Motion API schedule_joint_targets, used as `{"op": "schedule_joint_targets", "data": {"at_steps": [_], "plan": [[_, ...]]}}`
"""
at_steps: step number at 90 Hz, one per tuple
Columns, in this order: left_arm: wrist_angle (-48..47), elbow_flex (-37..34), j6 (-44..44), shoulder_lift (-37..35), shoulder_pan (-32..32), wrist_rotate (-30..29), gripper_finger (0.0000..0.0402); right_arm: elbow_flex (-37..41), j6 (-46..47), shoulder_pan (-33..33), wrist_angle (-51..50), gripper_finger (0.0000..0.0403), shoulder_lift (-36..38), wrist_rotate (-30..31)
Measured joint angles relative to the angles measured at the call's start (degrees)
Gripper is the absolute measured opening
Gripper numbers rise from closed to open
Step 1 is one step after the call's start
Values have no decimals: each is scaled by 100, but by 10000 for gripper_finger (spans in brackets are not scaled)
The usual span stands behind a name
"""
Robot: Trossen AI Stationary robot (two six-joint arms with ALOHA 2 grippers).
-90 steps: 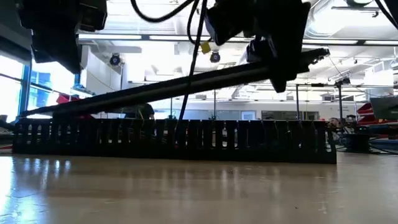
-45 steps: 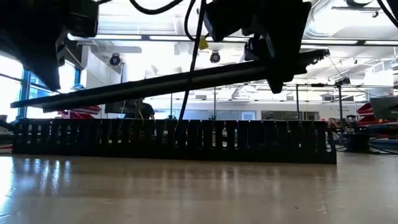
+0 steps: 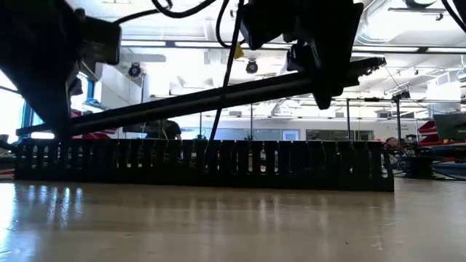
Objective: Ziptie cables
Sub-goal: Close the black cable duct
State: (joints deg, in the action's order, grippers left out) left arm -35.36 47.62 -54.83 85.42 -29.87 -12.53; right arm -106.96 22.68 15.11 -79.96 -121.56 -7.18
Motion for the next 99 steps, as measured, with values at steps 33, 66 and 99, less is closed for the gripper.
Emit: {"op": "schedule_joint_targets", "data": {"at_steps": [33,66,99], "plan": [[620,0,153,291,0,351,0,2,-67,4,10,204,0,-45],[254,89,-669,-1047,-26,130,0,2,-68,4,43,204,0,-110],[297,-744,-593,-1050,109,-128,0,2,-62,2,63,204,0,-172]]}}
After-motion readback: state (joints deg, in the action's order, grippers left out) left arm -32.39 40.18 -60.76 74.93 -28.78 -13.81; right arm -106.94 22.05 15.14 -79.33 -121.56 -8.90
